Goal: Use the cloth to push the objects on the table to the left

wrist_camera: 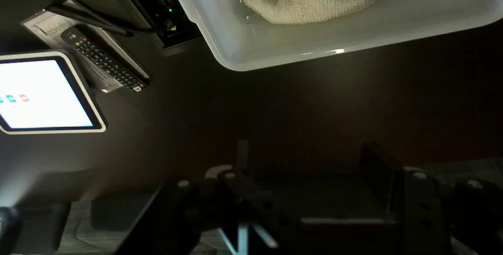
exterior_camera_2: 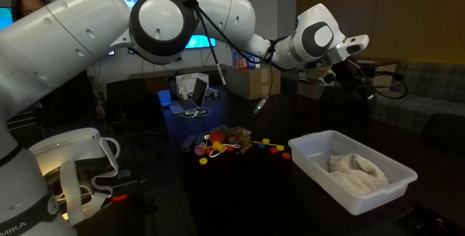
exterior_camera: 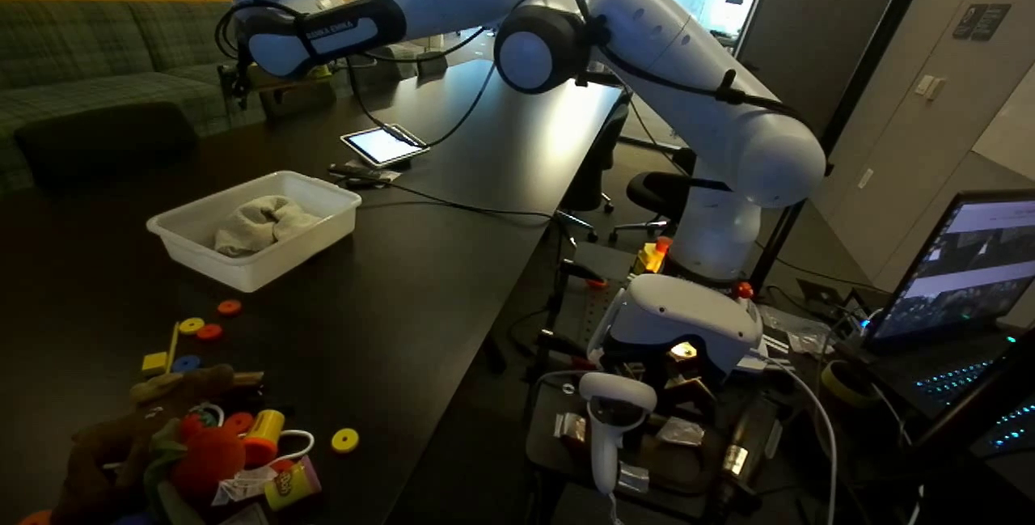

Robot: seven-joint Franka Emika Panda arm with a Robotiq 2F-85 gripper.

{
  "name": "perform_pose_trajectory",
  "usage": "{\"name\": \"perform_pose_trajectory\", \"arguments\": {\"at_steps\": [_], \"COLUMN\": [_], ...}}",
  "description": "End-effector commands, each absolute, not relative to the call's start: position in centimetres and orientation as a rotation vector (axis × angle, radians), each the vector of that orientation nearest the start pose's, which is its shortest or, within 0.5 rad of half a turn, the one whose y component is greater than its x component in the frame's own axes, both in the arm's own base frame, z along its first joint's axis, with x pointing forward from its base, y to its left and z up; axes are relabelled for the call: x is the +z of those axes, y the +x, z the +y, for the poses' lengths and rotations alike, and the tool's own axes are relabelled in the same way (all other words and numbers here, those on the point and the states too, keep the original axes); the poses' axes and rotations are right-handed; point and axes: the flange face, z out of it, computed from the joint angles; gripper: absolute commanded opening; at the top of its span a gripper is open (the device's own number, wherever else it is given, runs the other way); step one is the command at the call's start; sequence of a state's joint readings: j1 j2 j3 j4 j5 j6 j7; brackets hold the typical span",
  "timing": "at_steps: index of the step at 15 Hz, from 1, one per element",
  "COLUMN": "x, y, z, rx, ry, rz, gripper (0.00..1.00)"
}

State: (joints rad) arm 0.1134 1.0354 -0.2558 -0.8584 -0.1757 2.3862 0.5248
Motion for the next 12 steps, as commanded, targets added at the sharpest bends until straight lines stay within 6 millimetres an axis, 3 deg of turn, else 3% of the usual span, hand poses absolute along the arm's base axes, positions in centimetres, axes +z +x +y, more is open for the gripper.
{"name": "perform_pose_trajectory", "arguments": {"at_steps": [1,6,12], "x": [38.6,42.3,44.9], "y": [80.9,76.4,68.8], "z": [-0.9,0.9,3.5], "rx": [-0.801,-0.541,-0.218], "ry": [-3.159,-3.114,-3.033], "rz": [0.41,0.141,-0.143], "gripper": [1.0,1.0,1.0]}}
